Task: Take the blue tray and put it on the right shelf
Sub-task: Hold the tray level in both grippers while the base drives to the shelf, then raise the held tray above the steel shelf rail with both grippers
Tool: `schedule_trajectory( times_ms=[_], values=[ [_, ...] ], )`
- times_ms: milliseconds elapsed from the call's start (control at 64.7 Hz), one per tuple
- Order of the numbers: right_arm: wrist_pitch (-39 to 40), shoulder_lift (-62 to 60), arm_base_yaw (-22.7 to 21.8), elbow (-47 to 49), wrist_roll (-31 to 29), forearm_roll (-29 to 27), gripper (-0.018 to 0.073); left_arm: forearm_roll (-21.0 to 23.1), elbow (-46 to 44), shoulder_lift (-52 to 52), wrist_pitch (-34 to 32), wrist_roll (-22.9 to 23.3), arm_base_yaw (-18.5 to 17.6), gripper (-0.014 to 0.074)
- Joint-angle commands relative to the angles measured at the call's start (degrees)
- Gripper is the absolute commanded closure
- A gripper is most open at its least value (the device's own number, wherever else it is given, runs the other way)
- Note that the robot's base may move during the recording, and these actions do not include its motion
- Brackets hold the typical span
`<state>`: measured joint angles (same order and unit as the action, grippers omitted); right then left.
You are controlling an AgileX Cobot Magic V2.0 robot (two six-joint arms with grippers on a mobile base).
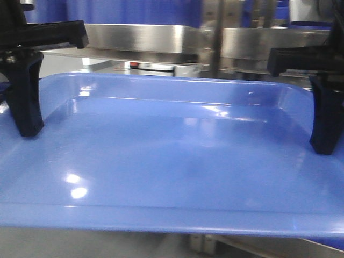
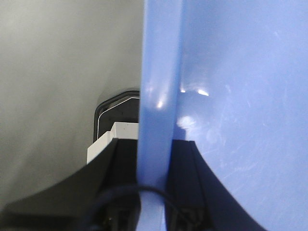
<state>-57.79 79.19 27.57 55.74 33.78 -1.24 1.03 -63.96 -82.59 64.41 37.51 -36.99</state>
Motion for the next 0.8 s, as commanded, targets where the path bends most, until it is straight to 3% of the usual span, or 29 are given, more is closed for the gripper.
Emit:
schedule_trajectory(
  times_ms=[0, 788],
  values=[
    [1.87, -2.13, 0.28, 1.7, 0.32, -1.37, 0.0443, 2.08, -1.94, 1.98, -1.64, 1.22, -0.76, 0.0613],
    [1.87, -2.13, 0.28, 1.7, 0.32, -1.37, 0.0443, 2.08, -1.94, 1.98, -1.64, 1.22, -0.76, 0.0613]
  ],
)
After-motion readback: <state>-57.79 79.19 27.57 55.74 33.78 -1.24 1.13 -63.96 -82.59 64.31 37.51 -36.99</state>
